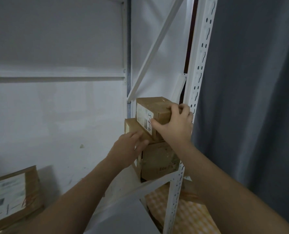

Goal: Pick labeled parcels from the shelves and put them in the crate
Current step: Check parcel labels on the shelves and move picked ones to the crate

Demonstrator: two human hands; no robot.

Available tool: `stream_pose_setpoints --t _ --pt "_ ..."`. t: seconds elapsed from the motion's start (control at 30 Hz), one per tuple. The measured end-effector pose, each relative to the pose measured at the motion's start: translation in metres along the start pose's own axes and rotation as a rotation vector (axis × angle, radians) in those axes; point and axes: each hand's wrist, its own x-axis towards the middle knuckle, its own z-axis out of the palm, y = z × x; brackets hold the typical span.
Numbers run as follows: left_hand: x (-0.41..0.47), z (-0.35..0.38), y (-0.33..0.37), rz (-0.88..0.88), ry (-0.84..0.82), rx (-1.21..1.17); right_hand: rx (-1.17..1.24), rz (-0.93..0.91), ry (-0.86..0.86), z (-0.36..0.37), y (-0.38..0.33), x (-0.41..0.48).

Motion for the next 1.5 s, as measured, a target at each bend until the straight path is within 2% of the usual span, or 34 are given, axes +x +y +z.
stream_pose_setpoints --t 0.1,0.17,0.27,0.33,0.43,0.53,0.67,1.27,1.37,1.5 --pt "0.006 -0.006 -0.001 -0.006 0.008 -0.250 0.184 -0.046 0.126 0.000 -0.002 -0.008" --pt "0.009 -0.014 0.004 -0.040 0.059 -0.501 0.394 -0.019 0.130 0.000 -0.009 -0.013" --pt "0.009 -0.028 0.014 -0.033 0.148 -0.935 0.709 0.081 0.067 0.001 -0.023 -0.019" --pt "0.011 -0.034 0.014 0.014 0.225 -1.056 0.878 0.144 -0.002 0.004 -0.030 -0.021" --pt "0.013 -0.047 0.008 0.054 0.299 -1.155 0.996 0.169 -0.164 0.009 -0.035 -0.021" --pt "0.014 -0.060 0.001 0.120 0.318 -1.050 1.065 0.152 -0.259 0.007 -0.040 -0.017" --pt "0.009 -0.070 -0.002 0.159 0.333 -0.939 1.039 0.167 -0.227 0.000 -0.049 -0.011" --pt "-0.005 -0.072 -0.008 0.114 0.393 -0.891 0.983 0.169 -0.269 -0.002 -0.064 -0.018" --pt "-0.013 -0.073 -0.010 0.078 0.412 -0.859 0.990 0.137 -0.290 -0.004 -0.075 -0.024" --pt "-0.042 -0.076 -0.026 -0.077 0.519 -0.822 0.995 0.045 -0.375 0.004 -0.092 -0.040"
